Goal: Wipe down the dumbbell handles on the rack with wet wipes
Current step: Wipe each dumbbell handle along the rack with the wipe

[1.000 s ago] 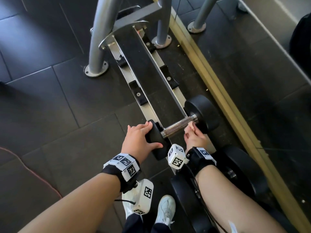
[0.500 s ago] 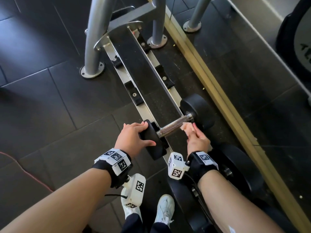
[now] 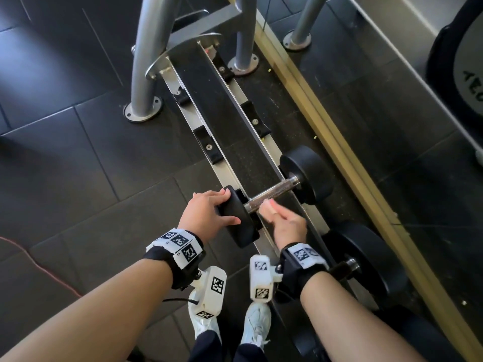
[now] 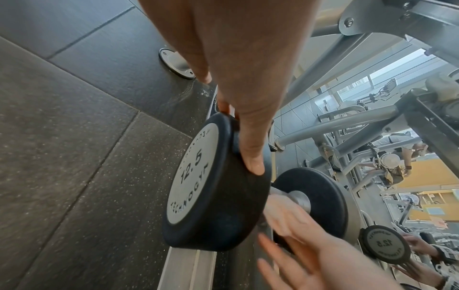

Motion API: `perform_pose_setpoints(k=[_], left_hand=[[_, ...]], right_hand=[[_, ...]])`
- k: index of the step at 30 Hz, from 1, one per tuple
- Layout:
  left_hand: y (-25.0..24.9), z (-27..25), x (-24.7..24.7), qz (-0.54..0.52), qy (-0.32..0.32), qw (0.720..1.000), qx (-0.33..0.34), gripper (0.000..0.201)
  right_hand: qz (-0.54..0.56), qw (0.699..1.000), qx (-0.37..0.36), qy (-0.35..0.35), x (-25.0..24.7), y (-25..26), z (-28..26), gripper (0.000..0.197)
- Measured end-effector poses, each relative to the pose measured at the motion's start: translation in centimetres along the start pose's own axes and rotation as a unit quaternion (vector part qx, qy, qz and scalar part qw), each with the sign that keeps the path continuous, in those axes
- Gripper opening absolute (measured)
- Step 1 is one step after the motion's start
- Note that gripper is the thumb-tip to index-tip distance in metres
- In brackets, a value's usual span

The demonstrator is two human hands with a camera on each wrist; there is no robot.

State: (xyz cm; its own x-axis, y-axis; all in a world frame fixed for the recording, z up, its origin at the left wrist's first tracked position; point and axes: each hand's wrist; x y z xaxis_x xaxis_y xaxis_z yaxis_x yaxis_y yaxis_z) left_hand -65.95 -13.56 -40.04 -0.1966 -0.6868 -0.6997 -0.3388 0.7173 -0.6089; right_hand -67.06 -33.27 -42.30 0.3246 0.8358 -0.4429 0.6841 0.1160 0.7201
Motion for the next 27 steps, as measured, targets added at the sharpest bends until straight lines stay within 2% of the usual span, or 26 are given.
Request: perform_pose_setpoints(k=[3,5,7,10,14,18,22,27], left_hand=[[0.2,0.0,0.1,0.002,-0.002,1.0,0.001,0.076],[0.3,0.0,0.2,-0.001,-0.01,1.0,0.001,0.077],[0.3,-0.1,0.1,0.0,-0.011,1.0,0.003,0.076],[0.3,0.0,0.1,0.005,-0.01,1.0,0.003,0.076],[0.4,0.1,0.2,0.004,-0.019,1.0,-0.002,0.075],[0.1,0.1,0.2,0.006,-0.016,1.0,-0.006,0.074],[-0.1,-0.1,0.1,0.005,-0.014,1.0,-0.012,0.075],[-0.4,-0.3,-0.1,-0.003,-0.012,1.0,-0.02,0.075]], right_hand=[[0.054,0.988,0.003,-0.141,-1.5,0.9,2.1,0.022],[0.109,0.976,0.013,-0.186,-1.6,1.1,2.6,0.022],[0.138,0.977,0.026,-0.161,-0.9,0.6,2.4,0.023],[0.15,0.985,0.032,-0.074,0.8,-0.1,1.7,0.022],[0.105,0.993,0.018,-0.053,1.4,-0.5,1.8,0.02],[-0.001,1.0,0.003,0.027,1.5,-1.5,0.2,0.018],[-0.01,0.999,0.01,0.042,1.8,-1.0,-0.5,0.017],[-0.033,0.994,0.0,0.103,1.5,-1.0,-1.3,0.018]])
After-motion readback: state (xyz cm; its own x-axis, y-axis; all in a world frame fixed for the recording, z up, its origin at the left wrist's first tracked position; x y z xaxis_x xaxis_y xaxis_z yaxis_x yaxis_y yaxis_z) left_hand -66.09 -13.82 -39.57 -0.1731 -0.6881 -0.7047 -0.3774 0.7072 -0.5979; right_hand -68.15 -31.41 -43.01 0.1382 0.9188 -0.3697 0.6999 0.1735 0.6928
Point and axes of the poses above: each hand's wrist, its own z-axis towards the middle knuckle, its own x-axis out of the palm, y = z × x, and after that the axes turned 11 degrees about -y, right-handed
